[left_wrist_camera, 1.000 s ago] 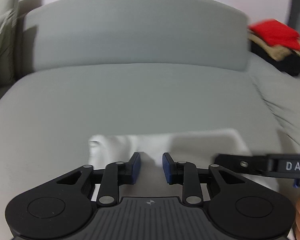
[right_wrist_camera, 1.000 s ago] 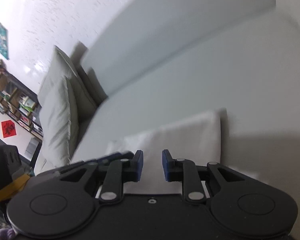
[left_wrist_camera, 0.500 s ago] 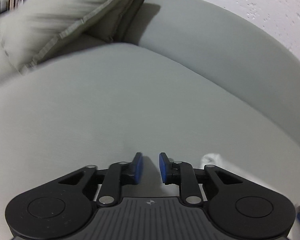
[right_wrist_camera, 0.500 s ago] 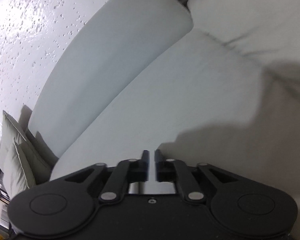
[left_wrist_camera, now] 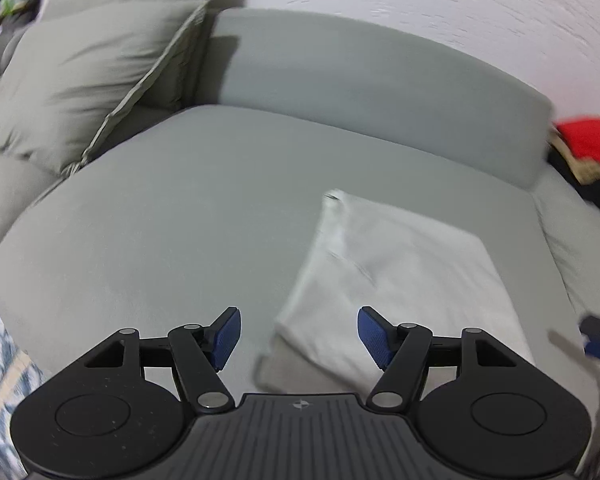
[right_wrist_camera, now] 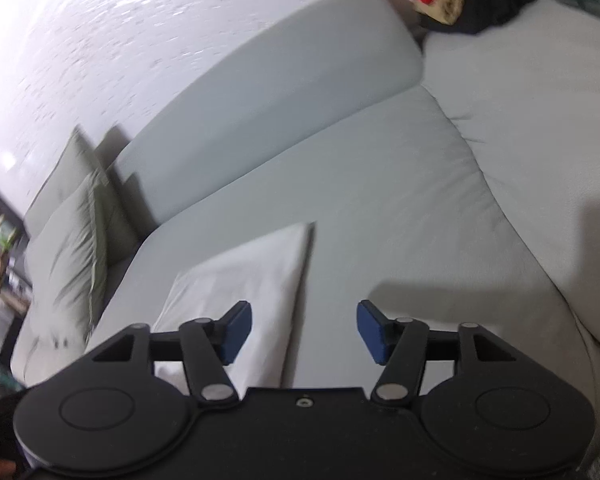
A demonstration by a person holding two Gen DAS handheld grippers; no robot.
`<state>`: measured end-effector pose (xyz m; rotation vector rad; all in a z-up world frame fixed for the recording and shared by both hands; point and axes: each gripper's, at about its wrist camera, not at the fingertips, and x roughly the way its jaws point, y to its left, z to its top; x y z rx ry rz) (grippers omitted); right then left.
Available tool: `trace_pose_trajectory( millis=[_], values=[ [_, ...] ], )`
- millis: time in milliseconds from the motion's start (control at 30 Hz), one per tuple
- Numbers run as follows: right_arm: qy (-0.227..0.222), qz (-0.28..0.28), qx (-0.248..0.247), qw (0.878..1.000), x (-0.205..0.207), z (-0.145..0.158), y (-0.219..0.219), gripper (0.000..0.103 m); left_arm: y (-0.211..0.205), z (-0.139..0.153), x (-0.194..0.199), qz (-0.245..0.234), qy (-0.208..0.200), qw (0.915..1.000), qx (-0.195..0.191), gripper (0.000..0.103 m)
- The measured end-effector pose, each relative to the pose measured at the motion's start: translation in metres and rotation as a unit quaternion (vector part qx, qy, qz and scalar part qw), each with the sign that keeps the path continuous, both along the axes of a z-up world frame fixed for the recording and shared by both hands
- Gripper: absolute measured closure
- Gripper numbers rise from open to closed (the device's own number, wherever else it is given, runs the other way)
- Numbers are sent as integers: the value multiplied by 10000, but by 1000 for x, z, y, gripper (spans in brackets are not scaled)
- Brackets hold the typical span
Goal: Fold clothes
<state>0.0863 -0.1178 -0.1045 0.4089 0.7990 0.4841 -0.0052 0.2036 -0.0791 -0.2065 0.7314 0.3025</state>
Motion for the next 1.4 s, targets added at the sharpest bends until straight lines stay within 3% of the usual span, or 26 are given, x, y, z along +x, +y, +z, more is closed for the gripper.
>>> trace_pose_trajectory(
  millis=[133, 200, 267, 333, 433, 533, 600, 667, 800, 867, 933, 1033, 1200, 1267, 1400],
  values=[
    [-242, 458, -187, 9985, -23, 13, 16, 44, -22, -1, -11, -336, -11, 9989, 320, 46],
    [-510, 660, -363, 9959, -36, 19, 25, 56, -27, -1, -12, -476, -55, 9983, 327, 46],
    [-703, 890, -558, 9920, -44, 22, 36, 76, -33, -2, -6, -560, -66, 9974, 451, 46],
    [-718, 1048, -751, 9891, -44, 22, 49, 81, -38, -3, 1, -630, -71, 9961, 609, 49],
    [-668, 1177, -1034, 9854, -38, 19, 67, 81, -36, -11, 18, -603, -9, 9953, 762, 53],
    [-676, 1260, -1288, 9813, -32, 11, 78, 82, -30, -26, 29, -478, 418, 9949, 784, 61],
    [-595, 1328, -1483, 9782, -35, 4, 78, 83, -25, -35, 26, -479, 681, 9941, 698, 60],
    [-479, 1436, -1604, 9754, -41, -5, 73, 83, -22, -36, 17, -562, 672, 9944, 584, 60],
    [-504, 1515, -1559, 9748, -55, 1, 51, 83, -15, -29, 0, -823, 955, 9912, 409, 60],
    [-382, 1562, -1331, 9780, -57, 9, 38, 83, -4, -19, -9, -814, 767, 9933, 305, 60],
    [-318, 1538, -1039, 9821, -58, 18, 24, 80, 9, -6, -19, -765, 483, 9957, 176, 56],
    [-268, 1315, -515, 9896, -49, 29, 8, 63, 28, 13, -30, -662, 66, 9978, 7, 40],
    [262, 922, 341, 9948, -21, 28, -6, 42, 53, 15, -3, -358, 38, 9989, -315, 37],
    [556, 791, 621, 9934, -10, 22, -10, 34, 65, 4, 11, -324, 139, 9969, -701, 36],
    [1192, 602, 1092, 9850, 11, -2, -10, 33, 84, -19, 29, -158, 300, 9857, -1652, 37]
  ],
)
